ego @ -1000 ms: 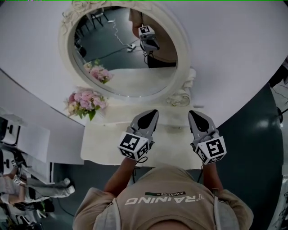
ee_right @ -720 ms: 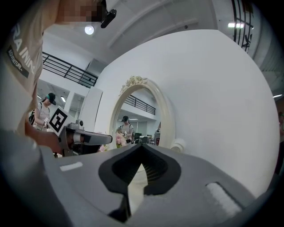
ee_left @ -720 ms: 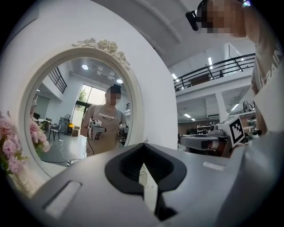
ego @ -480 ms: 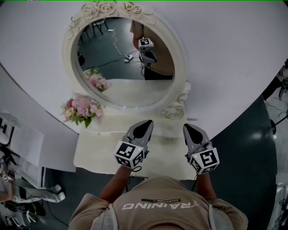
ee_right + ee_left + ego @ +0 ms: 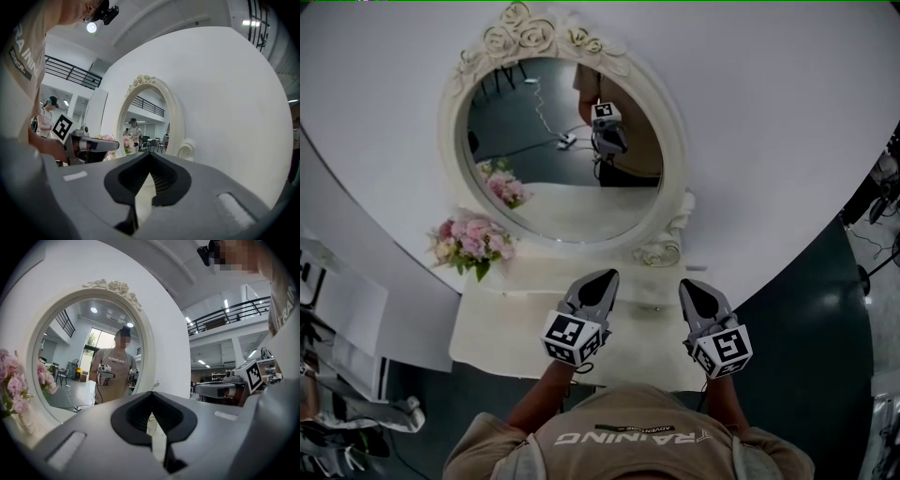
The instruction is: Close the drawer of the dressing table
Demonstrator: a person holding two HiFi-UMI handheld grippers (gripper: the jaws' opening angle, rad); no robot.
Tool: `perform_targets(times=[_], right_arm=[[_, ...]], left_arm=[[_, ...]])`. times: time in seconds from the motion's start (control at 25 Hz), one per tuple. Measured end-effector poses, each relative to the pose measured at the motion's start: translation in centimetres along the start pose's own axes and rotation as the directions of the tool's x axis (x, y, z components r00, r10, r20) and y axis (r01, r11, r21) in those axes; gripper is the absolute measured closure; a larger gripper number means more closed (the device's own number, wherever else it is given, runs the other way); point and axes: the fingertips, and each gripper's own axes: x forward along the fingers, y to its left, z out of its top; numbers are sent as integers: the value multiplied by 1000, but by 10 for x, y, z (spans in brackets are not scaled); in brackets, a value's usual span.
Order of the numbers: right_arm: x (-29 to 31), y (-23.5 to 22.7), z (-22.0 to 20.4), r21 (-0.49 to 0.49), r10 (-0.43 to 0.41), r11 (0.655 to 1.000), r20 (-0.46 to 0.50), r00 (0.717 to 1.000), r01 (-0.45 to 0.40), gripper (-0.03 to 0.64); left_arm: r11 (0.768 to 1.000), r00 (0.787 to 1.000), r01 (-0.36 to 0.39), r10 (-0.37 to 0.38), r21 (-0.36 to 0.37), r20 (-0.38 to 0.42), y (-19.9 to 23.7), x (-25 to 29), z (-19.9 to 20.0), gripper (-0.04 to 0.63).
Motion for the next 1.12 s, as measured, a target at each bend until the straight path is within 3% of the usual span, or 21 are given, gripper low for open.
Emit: perform_targets(times=[0.32, 1.12], right_arm=[[2, 5, 3, 0, 9, 1000, 10, 1000, -9, 615], [10, 14, -12, -42, 10, 999, -63, 998, -13, 615]], left_arm=[[1000, 1000, -12, 12, 8, 3, 6, -5, 3, 580], [997, 999, -31, 30, -77, -18, 19, -12, -24, 580]])
